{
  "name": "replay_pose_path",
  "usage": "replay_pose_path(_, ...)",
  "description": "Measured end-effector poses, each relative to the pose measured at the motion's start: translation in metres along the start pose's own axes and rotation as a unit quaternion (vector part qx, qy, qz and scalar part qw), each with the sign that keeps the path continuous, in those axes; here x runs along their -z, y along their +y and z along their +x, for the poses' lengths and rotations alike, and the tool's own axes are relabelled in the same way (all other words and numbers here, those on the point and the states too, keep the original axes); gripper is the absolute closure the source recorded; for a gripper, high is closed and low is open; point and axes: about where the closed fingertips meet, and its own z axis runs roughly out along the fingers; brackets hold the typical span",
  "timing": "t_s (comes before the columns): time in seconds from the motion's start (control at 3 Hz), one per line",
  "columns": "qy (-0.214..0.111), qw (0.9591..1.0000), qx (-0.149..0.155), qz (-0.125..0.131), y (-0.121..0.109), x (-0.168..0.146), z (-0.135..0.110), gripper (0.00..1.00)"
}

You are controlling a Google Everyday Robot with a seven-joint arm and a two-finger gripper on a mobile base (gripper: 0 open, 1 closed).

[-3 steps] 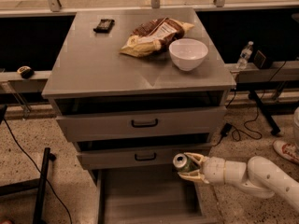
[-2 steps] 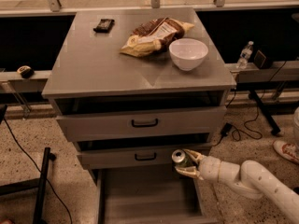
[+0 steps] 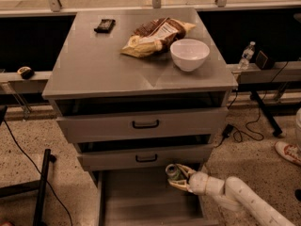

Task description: Place green can into bottom drawer

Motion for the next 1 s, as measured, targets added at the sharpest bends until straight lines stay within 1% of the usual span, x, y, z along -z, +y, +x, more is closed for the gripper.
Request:
replay_pose_path(0.33, 0.0, 0.9999, -0.014, 0.0, 0.001, -0.003, 0.014, 1.0)
replay_pose_path(0.67, 0.006, 0.9981, -0.058, -0.017, 0.012, -0.011, 0.049, 1.0)
replay_pose_path(1.0, 0.009, 0.9941, -0.084, -0.067, 0.048, -0.031, 0.093, 1.0)
